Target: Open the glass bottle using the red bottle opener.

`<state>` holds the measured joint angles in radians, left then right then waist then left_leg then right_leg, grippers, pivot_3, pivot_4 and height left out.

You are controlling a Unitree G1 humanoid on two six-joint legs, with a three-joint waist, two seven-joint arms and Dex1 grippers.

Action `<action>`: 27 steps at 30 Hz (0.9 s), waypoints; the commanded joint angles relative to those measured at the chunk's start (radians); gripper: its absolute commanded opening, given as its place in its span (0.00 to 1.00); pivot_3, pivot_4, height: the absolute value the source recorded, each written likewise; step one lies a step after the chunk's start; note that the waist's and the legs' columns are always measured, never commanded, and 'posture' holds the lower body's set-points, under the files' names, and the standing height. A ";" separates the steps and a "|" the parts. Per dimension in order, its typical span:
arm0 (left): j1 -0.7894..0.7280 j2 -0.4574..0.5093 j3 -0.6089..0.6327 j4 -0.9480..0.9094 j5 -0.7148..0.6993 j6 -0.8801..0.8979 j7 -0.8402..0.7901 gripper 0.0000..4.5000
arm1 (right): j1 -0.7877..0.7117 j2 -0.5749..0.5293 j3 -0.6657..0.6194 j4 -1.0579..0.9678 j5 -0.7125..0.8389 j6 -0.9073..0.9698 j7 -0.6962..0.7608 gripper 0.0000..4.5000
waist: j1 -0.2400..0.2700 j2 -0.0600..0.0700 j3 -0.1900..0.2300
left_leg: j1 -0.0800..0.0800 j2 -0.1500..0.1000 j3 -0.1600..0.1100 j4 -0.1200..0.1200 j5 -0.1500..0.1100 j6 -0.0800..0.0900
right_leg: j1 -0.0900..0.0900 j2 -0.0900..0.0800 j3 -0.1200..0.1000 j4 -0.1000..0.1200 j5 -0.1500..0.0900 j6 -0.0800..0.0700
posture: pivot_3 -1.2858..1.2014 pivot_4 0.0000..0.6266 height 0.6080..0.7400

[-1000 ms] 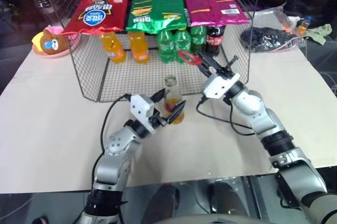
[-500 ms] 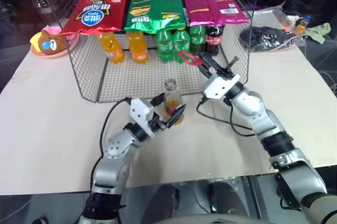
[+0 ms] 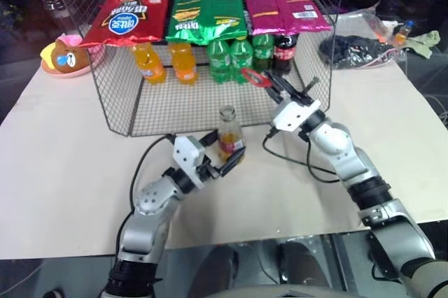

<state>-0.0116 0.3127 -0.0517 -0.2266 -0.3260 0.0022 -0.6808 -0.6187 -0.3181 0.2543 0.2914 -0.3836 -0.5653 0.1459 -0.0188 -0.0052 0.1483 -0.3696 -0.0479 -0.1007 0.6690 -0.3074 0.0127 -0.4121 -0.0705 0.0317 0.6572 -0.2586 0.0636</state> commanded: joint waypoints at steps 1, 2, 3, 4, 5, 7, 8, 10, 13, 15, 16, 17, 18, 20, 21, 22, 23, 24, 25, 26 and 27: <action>0.025 0.010 -0.009 -0.051 0.004 -0.010 -0.004 0.82 | -0.011 0.008 -0.028 -0.037 0.025 0.008 -0.004 0.02 | 0.000 0.000 0.000 | 0.000 0.000 0.000 0.000 0.000 0.000 | 0.000 0.000 0.000 0.000 0.000 0.000 | 0.52 0.24 1.00; 0.033 0.014 -0.006 -0.059 0.003 -0.008 -0.002 0.82 | -0.010 0.009 -0.028 -0.038 0.026 0.010 -0.003 0.02 | -0.001 0.000 0.000 | 0.000 0.000 0.000 0.000 0.000 0.000 | 0.000 0.000 0.000 0.000 0.000 0.000 | 0.52 0.24 1.00; 0.046 0.021 -0.002 -0.071 0.001 -0.004 -0.003 0.82 | -0.008 0.009 -0.028 -0.039 0.028 0.011 -0.001 0.02 | -0.001 0.000 0.000 | 0.000 0.000 0.000 0.000 0.000 0.000 | 0.000 0.000 0.000 0.000 0.000 0.000 | 0.52 0.24 1.00; 0.060 0.030 0.000 -0.083 0.001 -0.001 -0.005 0.82 | -0.004 0.009 -0.028 -0.040 0.032 0.012 0.002 0.02 | -0.002 0.000 0.000 | 0.000 0.000 0.000 0.000 0.000 0.000 | 0.000 0.000 0.000 0.000 0.000 0.000 | 0.52 0.24 1.00; 0.075 0.039 0.003 -0.097 -0.002 0.003 -0.007 0.82 | 0.004 0.008 -0.028 -0.045 0.038 0.015 0.008 0.02 | -0.002 0.000 0.000 | 0.000 0.000 0.000 0.000 0.000 0.000 | 0.000 0.000 0.000 0.000 0.000 0.000 | 0.52 0.24 1.00; 0.097 0.053 0.008 -0.116 -0.008 0.010 -0.009 0.82 | 0.022 0.003 -0.030 -0.056 0.056 0.025 0.023 0.02 | -0.002 0.000 0.000 | 0.000 0.001 0.000 0.000 0.000 0.000 | 0.000 0.000 0.000 0.000 0.000 0.000 | 0.52 0.24 1.00; 0.107 0.059 0.014 -0.122 -0.012 0.013 -0.008 0.82 | 0.038 -0.001 -0.032 -0.066 0.065 0.031 0.031 0.02 | -0.001 0.000 0.000 | 0.000 0.001 0.000 0.000 0.000 0.000 | 0.000 0.000 0.000 0.000 0.000 0.000 | 0.52 0.24 1.00; 0.118 0.069 0.022 -0.125 -0.011 0.014 -0.004 0.82 | 0.061 -0.007 -0.035 -0.082 0.076 0.035 0.045 0.02 | 0.003 0.000 0.000 | 0.000 0.001 0.000 0.000 0.000 0.000 | 0.000 0.000 0.000 0.000 0.000 0.000 | 0.52 0.24 1.00; 0.111 0.066 0.022 -0.123 -0.013 0.020 0.006 0.82 | 0.073 -0.006 -0.037 -0.099 0.082 0.047 0.054 0.02 | 0.002 0.000 0.000 | 0.000 0.000 0.000 0.000 0.000 0.000 | 0.000 0.000 0.000 0.000 0.000 0.000 | 0.52 0.24 1.00; 0.108 0.063 0.021 -0.127 -0.015 0.024 0.014 0.82 | 0.077 -0.002 -0.036 -0.107 0.084 0.055 0.056 0.02 | 0.001 0.000 0.000 | 0.000 0.000 0.000 0.000 0.000 0.000 | 0.000 0.000 0.000 0.000 0.000 0.000 | 0.52 0.24 1.00; 0.108 0.063 0.021 -0.129 -0.015 0.025 0.016 0.82 | 0.079 0.000 -0.037 -0.110 0.085 0.059 0.057 0.02 | 0.001 0.000 0.000 | 0.000 0.000 0.000 0.000 0.000 0.000 | 0.000 0.000 0.000 0.000 0.000 0.000 | 0.52 0.24 1.00; 0.111 0.064 0.022 -0.132 -0.015 0.027 0.018 0.82 | 0.082 0.001 -0.037 -0.114 0.087 0.062 0.058 0.02 | 0.000 0.000 0.000 | 0.000 0.001 0.001 0.000 0.000 0.000 | 0.000 0.000 0.001 0.001 0.000 0.000 | 0.52 0.24 1.00; 0.114 0.065 0.023 -0.135 -0.015 0.028 0.019 0.82 | 0.087 0.003 -0.039 -0.120 0.091 0.068 0.061 0.02 | 0.000 0.000 0.000 | 0.000 0.001 0.001 0.000 0.000 0.000 | 0.000 0.000 0.001 0.001 0.000 0.000 | 0.52 0.24 1.00; 0.130 0.072 0.032 -0.151 -0.020 0.034 0.020 0.82 | 0.116 -0.003 -0.039 -0.147 0.108 0.087 0.086 0.02 | 0.001 0.000 0.000 | 0.000 0.001 0.001 0.000 0.000 0.000 | 0.000 0.000 0.001 0.001 0.000 0.000 | 0.52 0.24 1.00; 0.146 0.083 0.045 -0.166 -0.025 0.039 0.019 0.82 | 0.153 -0.014 -0.035 -0.178 0.137 0.110 0.124 0.02 | 0.001 0.000 0.000 | 0.000 0.001 0.001 0.000 0.000 0.000 | 0.000 0.000 0.001 0.001 0.000 0.000 | 0.52 0.24 1.00; 0.156 0.091 0.054 -0.177 -0.028 0.043 0.019 0.82 | 0.180 -0.022 -0.033 -0.202 0.157 0.128 0.152 0.02 | 0.002 0.000 0.000 | 0.000 0.001 0.001 0.000 0.000 0.000 | 0.000 0.000 0.001 0.000 0.000 0.000 | 0.52 0.24 1.00; 0.171 0.104 0.072 -0.195 -0.039 0.050 0.019 0.82 | 0.222 -0.038 -0.029 -0.242 0.198 0.166 0.203 0.02 | 0.004 0.000 0.000 | 0.000 0.001 0.000 0.000 0.000 0.000 | 0.000 0.000 0.001 0.000 0.000 0.000 | 0.52 0.24 1.00; 0.181 0.117 0.089 -0.213 -0.048 0.056 0.019 0.82 | 0.263 -0.048 -0.032 -0.286 0.241 0.216 0.245 0.02 | 0.005 0.000 0.000 | 0.000 0.001 0.000 0.000 0.000 0.000 | 0.000 0.000 0.001 0.000 0.000 0.000 | 0.52 0.24 1.00; 0.193 0.129 0.111 -0.240 -0.062 0.065 0.021 0.82 | 0.307 -0.061 -0.040 -0.338 0.283 0.273 0.281 0.02 | 0.007 0.000 0.000 | 0.000 0.001 0.000 0.000 0.000 0.000 | 0.000 0.000 0.000 -0.001 0.000 0.000 | 0.52 0.24 1.00; 0.201 0.138 0.129 -0.265 -0.080 0.077 0.026 0.82 | 0.341 -0.071 -0.048 -0.383 0.315 0.322 0.308 0.02 | 0.006 0.000 0.000 | -0.001 0.001 0.000 0.000 0.000 0.000 | 0.000 0.000 0.000 0.000 0.000 0.000 | 0.52 0.24 1.00; 0.208 0.143 0.139 -0.282 -0.091 0.086 0.030 0.82 | 0.362 -0.077 -0.056 -0.414 0.332 0.355 0.322 0.02 | 0.006 0.000 0.000 | 0.000 0.001 0.000 0.000 0.000 0.000 | 0.000 0.000 0.001 -0.001 0.000 0.000 | 0.52 0.24 1.00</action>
<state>0.1936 0.4502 0.0641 -0.4350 -0.3832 0.0846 -0.6533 -0.2503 -0.3916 0.2251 -0.0265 -0.1057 -0.2552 0.4380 -0.0132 -0.0050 0.1486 -0.3699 -0.0467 -0.1004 0.6690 -0.3076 0.0129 -0.4120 -0.0710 0.0326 0.6571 -0.2587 0.0636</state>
